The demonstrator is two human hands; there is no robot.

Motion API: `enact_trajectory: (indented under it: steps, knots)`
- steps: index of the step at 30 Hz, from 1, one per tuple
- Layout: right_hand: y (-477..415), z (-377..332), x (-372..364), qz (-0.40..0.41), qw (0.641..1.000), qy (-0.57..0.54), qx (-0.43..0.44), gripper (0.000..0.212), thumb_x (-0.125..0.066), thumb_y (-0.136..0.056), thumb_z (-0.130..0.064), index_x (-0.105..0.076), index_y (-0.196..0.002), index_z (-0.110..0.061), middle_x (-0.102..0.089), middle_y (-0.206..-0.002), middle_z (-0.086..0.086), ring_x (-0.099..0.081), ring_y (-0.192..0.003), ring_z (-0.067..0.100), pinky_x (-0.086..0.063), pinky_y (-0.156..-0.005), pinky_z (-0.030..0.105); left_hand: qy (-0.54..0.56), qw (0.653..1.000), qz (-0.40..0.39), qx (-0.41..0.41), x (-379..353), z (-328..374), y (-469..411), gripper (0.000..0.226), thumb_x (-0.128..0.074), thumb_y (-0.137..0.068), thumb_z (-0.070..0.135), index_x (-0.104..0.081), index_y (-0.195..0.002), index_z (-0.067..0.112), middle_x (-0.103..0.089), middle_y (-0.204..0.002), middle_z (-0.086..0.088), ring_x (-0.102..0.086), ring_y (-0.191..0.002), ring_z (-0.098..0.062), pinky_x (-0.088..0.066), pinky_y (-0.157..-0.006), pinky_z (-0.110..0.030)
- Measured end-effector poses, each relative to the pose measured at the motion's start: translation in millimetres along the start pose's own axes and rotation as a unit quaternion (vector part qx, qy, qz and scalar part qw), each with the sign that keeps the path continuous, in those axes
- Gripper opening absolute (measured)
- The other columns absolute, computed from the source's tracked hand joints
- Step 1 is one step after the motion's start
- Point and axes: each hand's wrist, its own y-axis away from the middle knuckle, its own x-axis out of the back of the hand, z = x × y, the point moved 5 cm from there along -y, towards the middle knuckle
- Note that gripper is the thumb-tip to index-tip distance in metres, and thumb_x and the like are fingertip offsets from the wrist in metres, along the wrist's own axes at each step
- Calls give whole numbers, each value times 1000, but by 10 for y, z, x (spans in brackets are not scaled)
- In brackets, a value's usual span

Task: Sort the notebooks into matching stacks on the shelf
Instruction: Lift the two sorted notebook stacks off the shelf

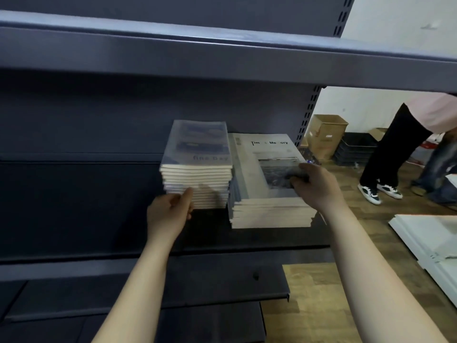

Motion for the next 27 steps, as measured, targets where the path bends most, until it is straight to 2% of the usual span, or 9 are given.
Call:
enact_trajectory:
  steps: [3,5,8,10,13,16,20,23,27]
  knots:
    - [-106,308,7,-54,992,-100,-55,24,-61,-87,-24,-67,-107,-13,-70,-103,5,-62,-101,28,-47,-80,37,103,981,-116,113,-473,27,81,43,-52,-90,54,-68,-103,16,-72,-96,-4,-70,-83,-18,-55,-71,-29]
    - [-108,463,-83,-132,944,-278,-118,27,-68,-84,-27,-68,-109,-16,-72,-103,3,-66,-99,23,-51,-88,39,155,959,-168,165,-707,129,106,46,-48,-91,55,-58,-116,18,-66,-110,-6,-64,-96,-20,-53,-77,-31]
    - [-105,618,-244,-212,844,-450,-200,35,-75,-79,-25,-68,-111,-15,-74,-104,7,-72,-93,25,-58,-70,37,187,939,-209,200,-869,268,146,52,-45,-88,63,-54,-119,22,-63,-111,-6,-60,-101,-21,-49,-88,-37]
    - [-143,658,-306,-226,825,-479,-196,35,-74,-79,-24,-68,-112,-14,-75,-101,9,-73,-87,25,-57,-63,33,177,933,-231,209,-905,292,165,64,-42,-85,68,-53,-126,20,-62,-119,-9,-60,-107,-24,-47,-94,-40]
    - [-193,671,-367,-228,791,-532,-198,30,-65,-86,-26,-69,-112,-12,-75,-96,9,-74,-81,24,-56,-58,31,203,921,-258,211,-966,347,188,68,-35,-84,73,-51,-129,23,-61,-122,-7,-59,-109,-23,-50,-84,-37]
    - [-211,670,-447,-248,734,-592,-223,30,-52,-91,-28,-79,-92,-14,-76,-88,9,-73,-71,24,-56,-54,30,194,928,-245,204,-1034,417,227,71,-27,-82,77,-51,-128,28,-64,-115,-2,-60,-107,-21,-49,-84,-37]
    - [-210,617,-495,-251,739,-585,-221,29,-46,-92,-23,-73,-98,-13,-72,-89,9,-70,-71,25,-55,-66,32,146,948,-223,175,-1071,477,258,70,-23,-83,76,-54,-128,32,-67,-115,0,-60,-109,-18,-47,-94,-38]
    - [-196,587,-488,-251,739,-587,-216,28,-45,-91,-20,-69,-103,-12,-72,-91,9,-69,-74,25,-54,-69,33,108,951,-237,166,-1084,525,297,75,-21,-83,78,-46,-137,32,-59,-131,0,-53,-121,-19,-37,-107,-44]
    - [-177,569,-465,-240,749,-579,-217,35,-52,-85,-25,-70,-113,-13,-71,-106,12,-66,-89,31,-50,-84,43,97,956,-230,156,-1115,572,317,77,-21,-84,77,-39,-142,32,-50,-141,-2,-47,-128,-22,-33,-110,-51]
